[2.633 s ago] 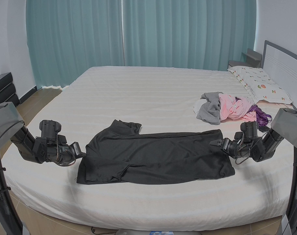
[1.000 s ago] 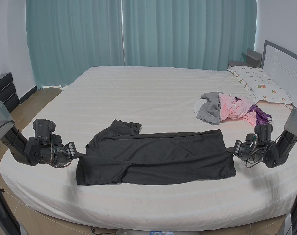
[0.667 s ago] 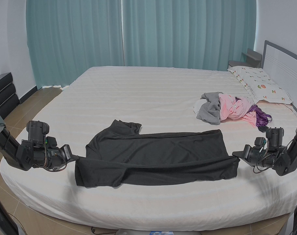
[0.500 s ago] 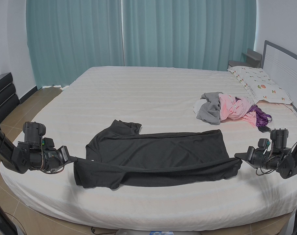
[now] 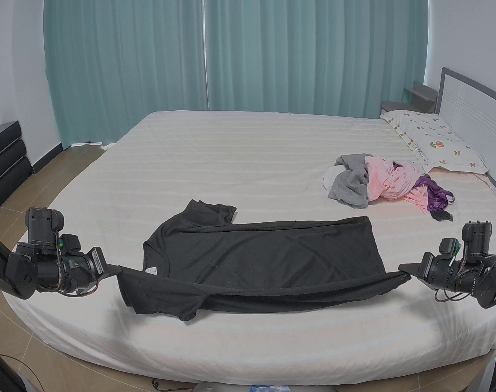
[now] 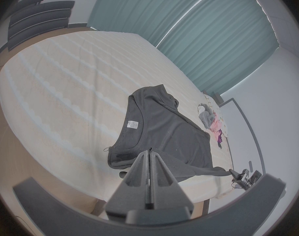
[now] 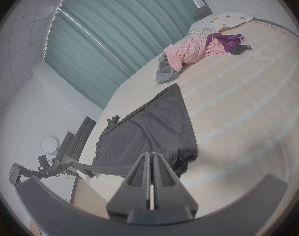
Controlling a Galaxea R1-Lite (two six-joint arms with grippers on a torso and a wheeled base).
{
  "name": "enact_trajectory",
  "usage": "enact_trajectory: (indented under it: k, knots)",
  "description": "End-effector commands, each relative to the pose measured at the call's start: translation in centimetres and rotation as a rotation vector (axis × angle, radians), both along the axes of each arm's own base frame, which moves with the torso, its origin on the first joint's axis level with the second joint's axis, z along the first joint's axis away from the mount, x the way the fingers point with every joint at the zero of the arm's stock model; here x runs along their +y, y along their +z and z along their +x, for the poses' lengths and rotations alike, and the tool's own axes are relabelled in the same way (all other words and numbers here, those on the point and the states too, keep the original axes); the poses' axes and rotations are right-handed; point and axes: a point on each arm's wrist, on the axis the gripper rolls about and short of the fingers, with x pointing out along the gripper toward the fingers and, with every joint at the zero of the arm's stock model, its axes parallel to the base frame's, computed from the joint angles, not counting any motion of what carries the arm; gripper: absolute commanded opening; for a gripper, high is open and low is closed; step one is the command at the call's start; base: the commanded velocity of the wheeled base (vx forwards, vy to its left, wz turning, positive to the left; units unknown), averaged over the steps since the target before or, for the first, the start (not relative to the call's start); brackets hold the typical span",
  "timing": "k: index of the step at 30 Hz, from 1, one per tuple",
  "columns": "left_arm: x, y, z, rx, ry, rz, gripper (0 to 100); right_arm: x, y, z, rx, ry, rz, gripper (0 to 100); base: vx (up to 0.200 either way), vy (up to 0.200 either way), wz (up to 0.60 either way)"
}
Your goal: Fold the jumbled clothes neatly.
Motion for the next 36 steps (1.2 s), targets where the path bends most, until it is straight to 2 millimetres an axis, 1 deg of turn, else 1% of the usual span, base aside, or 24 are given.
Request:
enact_trajectory:
  k: [1,7,12,15,20,26,36]
  knots:
    - [0.1,0.7,-0.6,-0.019,0.019,-0.014,0,0.0,0.6,-0.6,-0.018,-0.003,0.0,0,0.0,0.0,0.0]
    - [0.1,0.1,-0.9,0.009,0.02,-0.019,0,0.0,0.1,-0.6,0.006,-0.003,0.007,0,0.0,0.0,0.0]
    - [0.1,-0.7,-0.3,0.015,0.024,-0.018,0,0.0,-1.1,0.2,0.044,-0.002,0.006,0,0.0,0.0,0.0]
    - [0.1,-1.0,-0.3,0.014,0.029,-0.024,0,0.0,-1.1,0.1,0.04,-0.003,0.009,0,0.0,0.0,0.0]
    - [0.3,-1.4,-0.7,0.01,0.051,-0.04,0,-0.2,-0.7,-0.7,0.029,-0.019,0.011,0,0.0,0.0,0.0]
    - [0.4,-1.5,-1.4,0.023,0.059,-0.043,0,-0.3,-0.9,-2.1,0.056,-0.021,0.007,0,0.0,0.0,0.0]
    - [0.6,-1.3,-1.8,0.03,0.093,-0.076,0,-0.2,-0.7,-2.6,0.056,-0.025,0.013,0,0.0,0.0,0.0]
